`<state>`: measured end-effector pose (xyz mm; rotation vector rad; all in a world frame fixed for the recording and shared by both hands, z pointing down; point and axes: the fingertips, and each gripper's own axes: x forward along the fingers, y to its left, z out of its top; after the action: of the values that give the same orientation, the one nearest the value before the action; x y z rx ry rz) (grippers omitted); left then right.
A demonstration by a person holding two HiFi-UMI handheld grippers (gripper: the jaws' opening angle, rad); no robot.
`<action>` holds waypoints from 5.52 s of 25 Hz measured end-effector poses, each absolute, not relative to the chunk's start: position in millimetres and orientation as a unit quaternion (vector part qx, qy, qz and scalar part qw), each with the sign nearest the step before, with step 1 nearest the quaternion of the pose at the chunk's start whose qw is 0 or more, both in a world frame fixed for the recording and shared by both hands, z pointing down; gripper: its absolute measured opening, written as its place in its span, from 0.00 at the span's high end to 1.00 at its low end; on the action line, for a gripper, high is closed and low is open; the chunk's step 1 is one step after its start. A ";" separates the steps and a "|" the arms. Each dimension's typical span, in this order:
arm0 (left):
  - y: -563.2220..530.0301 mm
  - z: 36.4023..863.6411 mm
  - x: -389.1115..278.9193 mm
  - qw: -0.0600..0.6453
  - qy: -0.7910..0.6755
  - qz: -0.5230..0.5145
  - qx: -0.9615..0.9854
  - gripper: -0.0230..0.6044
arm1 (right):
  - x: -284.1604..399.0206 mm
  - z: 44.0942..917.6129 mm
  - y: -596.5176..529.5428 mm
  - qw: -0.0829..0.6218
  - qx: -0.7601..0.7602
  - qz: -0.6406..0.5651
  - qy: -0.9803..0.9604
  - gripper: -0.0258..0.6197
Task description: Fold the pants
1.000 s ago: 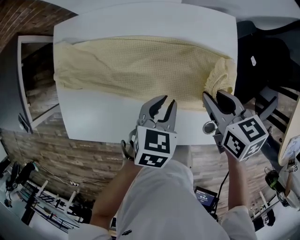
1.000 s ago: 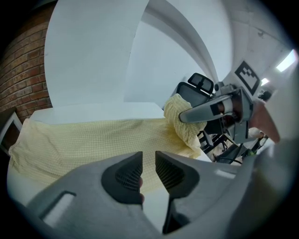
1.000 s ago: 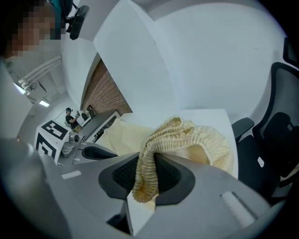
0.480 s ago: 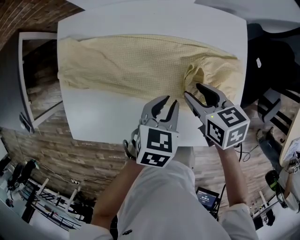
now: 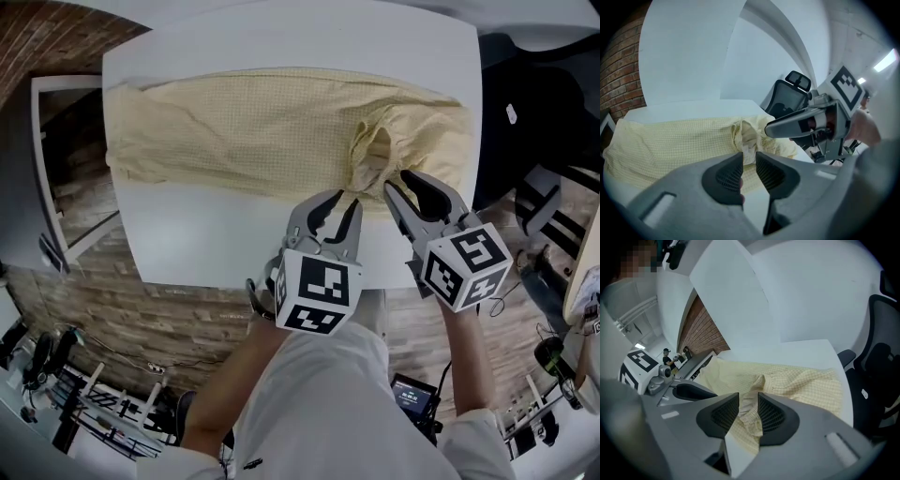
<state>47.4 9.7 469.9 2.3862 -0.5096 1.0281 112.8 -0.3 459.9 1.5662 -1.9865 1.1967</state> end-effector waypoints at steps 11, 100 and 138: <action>57.7 461.3 103.2 0.230 -0.169 0.378 0.881 0.82 | 180.3 461.5 30.7 0.154 0.574 0.431 -0.679 0.78; 88.2 373.2 99.8 0.330 -0.297 0.239 0.864 0.89 | 202.6 374.9 -31.0 0.141 0.503 0.402 -0.752 0.92; -31.1 525.8 -92.2 0.412 -0.392 0.371 0.734 0.82 | 14.0 487.0 -166.3 0.152 0.450 0.500 -0.724 0.67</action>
<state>-92.2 -31.1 525.8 1.8456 -0.9871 0.9330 14.0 -166.3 487.0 1.2914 -2.0791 1.4352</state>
